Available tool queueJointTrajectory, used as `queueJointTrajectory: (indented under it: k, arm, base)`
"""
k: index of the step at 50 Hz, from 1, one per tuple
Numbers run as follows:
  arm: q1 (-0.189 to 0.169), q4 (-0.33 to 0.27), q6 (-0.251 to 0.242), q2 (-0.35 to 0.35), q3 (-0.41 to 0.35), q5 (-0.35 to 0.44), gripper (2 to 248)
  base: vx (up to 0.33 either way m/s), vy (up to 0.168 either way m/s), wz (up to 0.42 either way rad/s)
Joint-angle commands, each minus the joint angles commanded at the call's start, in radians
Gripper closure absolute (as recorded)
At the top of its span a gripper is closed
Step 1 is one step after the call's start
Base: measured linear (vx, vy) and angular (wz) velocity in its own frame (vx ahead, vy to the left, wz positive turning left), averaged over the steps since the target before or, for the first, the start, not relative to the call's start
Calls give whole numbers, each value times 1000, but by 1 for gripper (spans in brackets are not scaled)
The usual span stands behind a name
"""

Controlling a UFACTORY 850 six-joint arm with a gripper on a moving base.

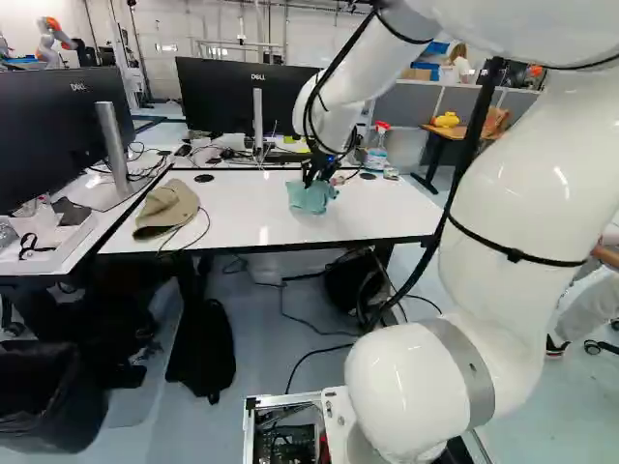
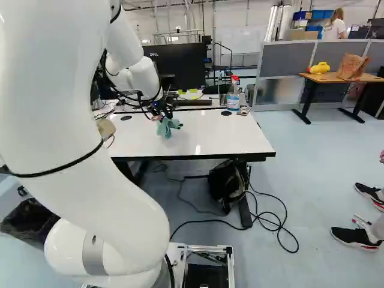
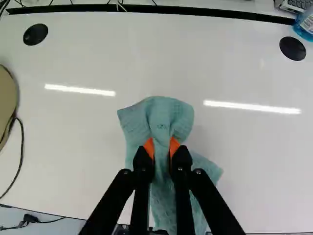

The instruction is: Clean the table with the green towel

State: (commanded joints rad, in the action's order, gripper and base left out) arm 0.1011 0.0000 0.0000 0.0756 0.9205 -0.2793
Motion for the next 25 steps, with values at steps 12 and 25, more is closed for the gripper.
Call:
queueJointTrajectory:
  k: [12,25]
  arm:
    - [-40,0,0,-24,-26,0,197]
    - [-80,0,0,-42,-44,0,197]
  base:
    - [0,0,0]
    - [0,0,0]
